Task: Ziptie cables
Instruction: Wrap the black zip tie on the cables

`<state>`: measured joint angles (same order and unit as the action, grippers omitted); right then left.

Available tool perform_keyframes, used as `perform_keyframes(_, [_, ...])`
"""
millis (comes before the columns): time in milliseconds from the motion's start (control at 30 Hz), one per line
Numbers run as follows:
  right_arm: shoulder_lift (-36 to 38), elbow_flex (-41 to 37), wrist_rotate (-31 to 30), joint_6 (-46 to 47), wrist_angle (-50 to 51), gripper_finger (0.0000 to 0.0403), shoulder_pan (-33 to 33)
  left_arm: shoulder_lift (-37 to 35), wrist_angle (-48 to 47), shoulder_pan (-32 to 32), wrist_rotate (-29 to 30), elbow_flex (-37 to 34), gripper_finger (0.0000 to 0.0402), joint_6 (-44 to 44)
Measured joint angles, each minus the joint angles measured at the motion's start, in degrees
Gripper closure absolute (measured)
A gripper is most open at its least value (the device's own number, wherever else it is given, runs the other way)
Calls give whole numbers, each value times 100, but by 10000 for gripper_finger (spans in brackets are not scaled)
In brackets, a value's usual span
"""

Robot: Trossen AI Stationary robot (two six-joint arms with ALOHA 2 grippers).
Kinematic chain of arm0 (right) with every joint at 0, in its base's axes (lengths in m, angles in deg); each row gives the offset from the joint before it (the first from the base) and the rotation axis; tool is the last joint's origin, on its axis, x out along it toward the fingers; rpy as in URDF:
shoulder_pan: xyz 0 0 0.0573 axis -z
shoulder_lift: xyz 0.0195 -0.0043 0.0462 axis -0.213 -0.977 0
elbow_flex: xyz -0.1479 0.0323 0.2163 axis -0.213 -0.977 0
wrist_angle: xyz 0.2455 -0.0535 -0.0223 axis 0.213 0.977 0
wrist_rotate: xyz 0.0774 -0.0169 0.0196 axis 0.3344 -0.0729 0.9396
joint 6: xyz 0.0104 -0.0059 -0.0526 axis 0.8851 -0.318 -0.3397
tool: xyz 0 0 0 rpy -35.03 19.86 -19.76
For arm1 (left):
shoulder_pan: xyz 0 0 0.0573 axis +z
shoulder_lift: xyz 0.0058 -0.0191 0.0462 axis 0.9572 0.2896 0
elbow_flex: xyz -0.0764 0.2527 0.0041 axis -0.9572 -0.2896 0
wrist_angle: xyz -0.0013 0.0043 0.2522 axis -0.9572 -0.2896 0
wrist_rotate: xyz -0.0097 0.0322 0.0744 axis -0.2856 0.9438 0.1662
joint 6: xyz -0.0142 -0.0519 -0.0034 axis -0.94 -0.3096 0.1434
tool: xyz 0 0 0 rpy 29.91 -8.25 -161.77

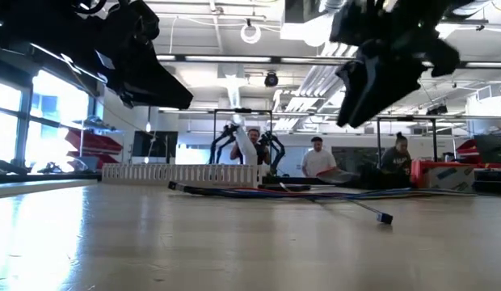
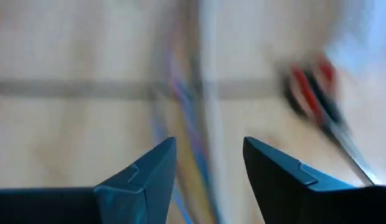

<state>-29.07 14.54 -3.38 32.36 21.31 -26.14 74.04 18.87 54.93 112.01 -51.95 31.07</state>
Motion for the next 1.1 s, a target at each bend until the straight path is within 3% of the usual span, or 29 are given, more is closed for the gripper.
perform_keyframes(167, [-542, -471, 490, -456, -1961, 227, -494, 739, 724, 168, -1116, 24, 282, -70])
perform_keyframes(300, [-944, -346, 119, -530, -2143, 227, -737, 1341, 504, 452, -1833, 503, 307, 38])
perform_keyframes(400, [-1014, -260, -53, -529, -2115, 227, -795, 1631, -432, 675, -2463, 1014, 329, 577])
perform_keyframes(500, [-1003, -232, -55, -449, -2105, 227, -796, 1821, -1360, 792, -2540, 1359, 337, 1437])
perform_keyframes(633, [-992, -232, -95, -269, -2066, 227, -795, 1908, -1917, 901, -2340, 1494, 324, 2289])
perform_keyframes(867, [-992, -235, -153, -10, -1997, 227, -794, 1994, -2316, 1235, -2109, 1504, 278, 2456])
perform_keyframes(1100, [-990, -235, -151, 15, -2000, 227, -798, 2290, -2392, 1370, -2583, 1526, 298, 2595])
